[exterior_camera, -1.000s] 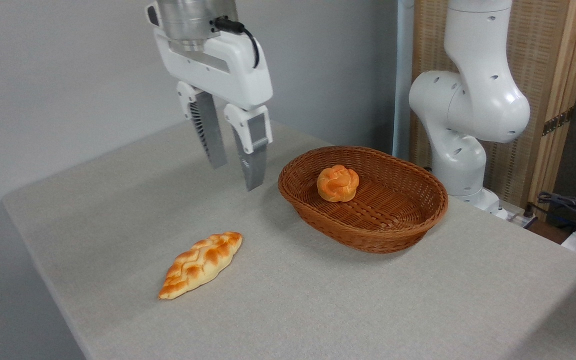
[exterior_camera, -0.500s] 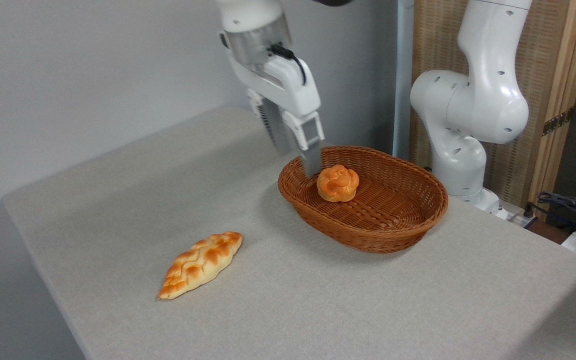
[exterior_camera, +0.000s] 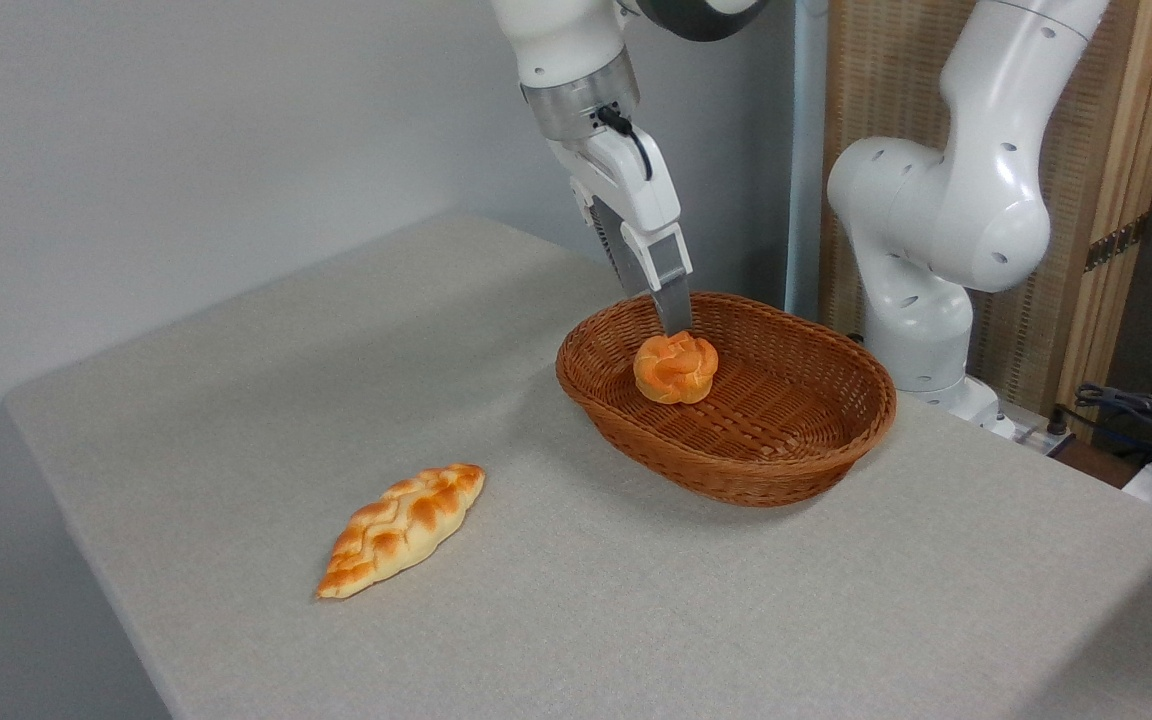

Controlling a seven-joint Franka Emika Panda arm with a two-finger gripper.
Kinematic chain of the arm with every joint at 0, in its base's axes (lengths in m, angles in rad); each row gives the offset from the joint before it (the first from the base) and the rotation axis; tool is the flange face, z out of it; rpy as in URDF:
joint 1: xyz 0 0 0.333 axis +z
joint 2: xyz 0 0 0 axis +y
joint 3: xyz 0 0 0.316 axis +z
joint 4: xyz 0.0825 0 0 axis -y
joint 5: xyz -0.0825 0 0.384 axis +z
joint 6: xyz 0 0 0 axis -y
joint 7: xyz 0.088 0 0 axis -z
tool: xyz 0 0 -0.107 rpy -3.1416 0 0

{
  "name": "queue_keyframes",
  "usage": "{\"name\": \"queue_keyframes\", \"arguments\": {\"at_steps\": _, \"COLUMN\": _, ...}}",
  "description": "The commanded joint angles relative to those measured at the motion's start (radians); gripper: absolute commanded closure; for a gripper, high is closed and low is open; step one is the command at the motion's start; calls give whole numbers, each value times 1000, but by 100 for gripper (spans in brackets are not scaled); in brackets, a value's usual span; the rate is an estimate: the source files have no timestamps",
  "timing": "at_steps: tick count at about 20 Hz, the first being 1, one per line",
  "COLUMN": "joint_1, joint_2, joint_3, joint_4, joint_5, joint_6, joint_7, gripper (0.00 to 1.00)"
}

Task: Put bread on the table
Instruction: 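Lower the gripper onto the round bun and close on it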

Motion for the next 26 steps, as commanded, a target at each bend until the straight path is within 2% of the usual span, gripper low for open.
{"name": "queue_keyframes", "arguments": {"at_steps": 1, "joint_1": -22, "joint_2": -16, "joint_3": 10, "joint_4": -61, "joint_5": -9, "joint_6": 34, "joint_7": 12, "gripper": 0}}
{"name": "queue_keyframes", "arguments": {"at_steps": 3, "joint_1": -36, "joint_2": -15, "joint_3": 10, "joint_4": -103, "joint_5": -18, "joint_6": 96, "joint_7": 12, "gripper": 0}}
{"name": "queue_keyframes", "arguments": {"at_steps": 4, "joint_1": -39, "joint_2": -15, "joint_3": 10, "joint_4": -129, "joint_5": -63, "joint_6": 159, "joint_7": 12, "gripper": 0}}
{"name": "queue_keyframes", "arguments": {"at_steps": 5, "joint_1": -36, "joint_2": -13, "joint_3": 10, "joint_4": -137, "joint_5": -70, "joint_6": 176, "joint_7": 12, "gripper": 0}}
{"name": "queue_keyframes", "arguments": {"at_steps": 15, "joint_1": -30, "joint_2": -3, "joint_3": 7, "joint_4": -167, "joint_5": -62, "joint_6": 175, "joint_7": 12, "gripper": 0}}
{"name": "queue_keyframes", "arguments": {"at_steps": 18, "joint_1": -28, "joint_2": -3, "joint_3": -16, "joint_4": -187, "joint_5": -59, "joint_6": 180, "joint_7": 12, "gripper": 0}}
{"name": "queue_keyframes", "arguments": {"at_steps": 23, "joint_1": -27, "joint_2": 2, "joint_3": -20, "joint_4": -215, "joint_5": -56, "joint_6": 186, "joint_7": 20, "gripper": 0}}
{"name": "queue_keyframes", "arguments": {"at_steps": 24, "joint_1": -25, "joint_2": 3, "joint_3": -20, "joint_4": -219, "joint_5": -58, "joint_6": 187, "joint_7": 20, "gripper": 8}}
{"name": "queue_keyframes", "arguments": {"at_steps": 25, "joint_1": -27, "joint_2": 7, "joint_3": -20, "joint_4": -221, "joint_5": -58, "joint_6": 187, "joint_7": 20, "gripper": 27}}
{"name": "queue_keyframes", "arguments": {"at_steps": 26, "joint_1": -27, "joint_2": 7, "joint_3": -20, "joint_4": -219, "joint_5": -58, "joint_6": 187, "joint_7": 20, "gripper": 54}}
